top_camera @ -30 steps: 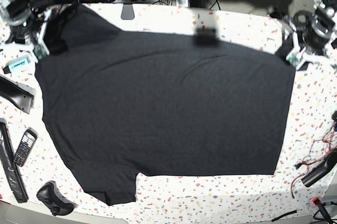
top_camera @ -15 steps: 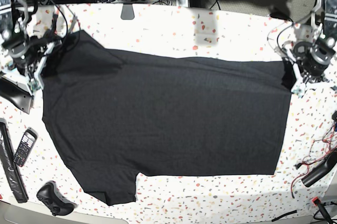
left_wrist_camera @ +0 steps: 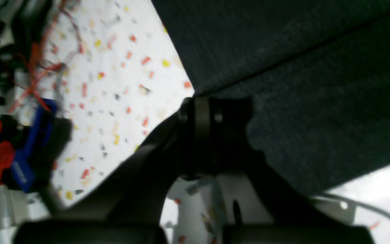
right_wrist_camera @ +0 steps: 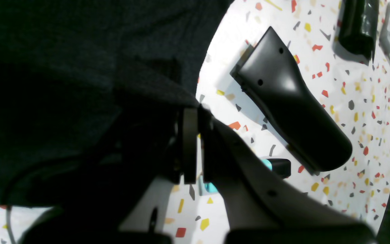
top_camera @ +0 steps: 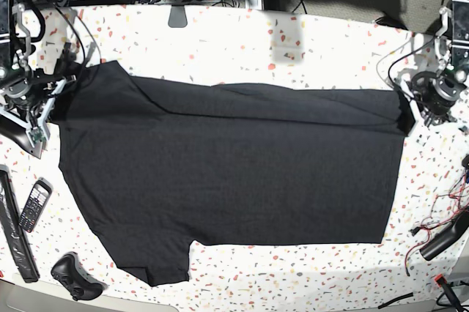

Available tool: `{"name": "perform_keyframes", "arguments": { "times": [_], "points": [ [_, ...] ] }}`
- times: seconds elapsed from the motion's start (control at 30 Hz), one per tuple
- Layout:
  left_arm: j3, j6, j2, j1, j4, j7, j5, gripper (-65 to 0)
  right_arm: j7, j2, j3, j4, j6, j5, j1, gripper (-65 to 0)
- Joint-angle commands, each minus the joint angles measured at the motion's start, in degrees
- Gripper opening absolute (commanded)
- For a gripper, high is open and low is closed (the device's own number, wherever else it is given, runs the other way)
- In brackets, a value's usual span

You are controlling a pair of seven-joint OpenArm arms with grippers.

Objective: Fold the T-shirt properly
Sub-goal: 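Lower the shirt flat and release both grippers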

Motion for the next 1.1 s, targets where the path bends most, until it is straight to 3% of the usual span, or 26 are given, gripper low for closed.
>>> {"name": "perform_keyframes", "arguments": {
  "times": [0.0, 0.03, 0.1, 0.17, 0.23, 0.4, 0.53, 0.67, 0.77, 0.93, 1.07],
  "points": [
    [-0.46, 0.83, -0.98, -0.79, 0.7, -1.2, 0.15, -65.0, 2.1, 1.44, 0.72, 0.72, -0.5, -0.61, 0.7, -65.0],
    [-0.46, 0.87, -0.98, -0.81, 0.68, -1.22, 0.13, -65.0, 3.02, 1.44, 0.72, 0.72, -0.5, -0.61, 0.7, -65.0],
    [-0.46, 0.87, -0.98, -0.81, 0.7, -1.22, 0.13, -53.9, 3.76, 1.44, 0.72, 0.72, -0.52, -0.61, 0.81, -65.0],
    [-0.46, 0.87, -1.01, -0.83, 0.7, -1.2, 0.13, -42.2, 3.72, 1.46, 0.72, 0.72, -0.55, -0.61, 1.14, -57.0],
    [-0.48, 0.87, -1.05, -0.81, 0.74, -1.11, 0.15, -39.6, 3.52, 1.46, 0.72, 0.72, -0.59, -0.63, 1.18, -52.4],
    [-0.48, 0.87, -1.25, -0.79, 2.12, 2.49, -2.01, -39.6, 2.75, 1.46, 0.81, 0.96, -1.05, -0.57, 1.16, -52.2],
    [-0.48, 0.85, -1.95, -0.35, 5.62, 5.46, -15.65, -41.9, -0.28, 1.46, 0.85, 3.19, -1.05, 5.92, 1.16, -52.5],
    [-0.48, 0.7, -0.48, -0.33, 6.49, 6.43, -19.02, -65.0, -1.36, 0.55, 0.83, 3.67, -2.14, 13.97, 1.16, -57.9],
    [-0.48, 0.87, 1.84, -0.42, 5.27, 5.95, -19.56, -65.0, -1.88, -2.16, 0.83, 2.86, -2.29, 13.97, 1.14, -65.0],
    [-0.48, 4.81, 5.68, -0.57, 2.16, 2.67, -19.5, -65.0, -0.61, -6.43, 0.83, 0.31, -2.25, 12.79, 1.18, -65.0],
    [-0.48, 5.4, 7.8, -2.38, -4.39, 1.51, -19.5, -65.0, -0.57, -7.43, 0.83, -4.98, -2.27, 10.71, 1.18, -65.0]
  ]
}}
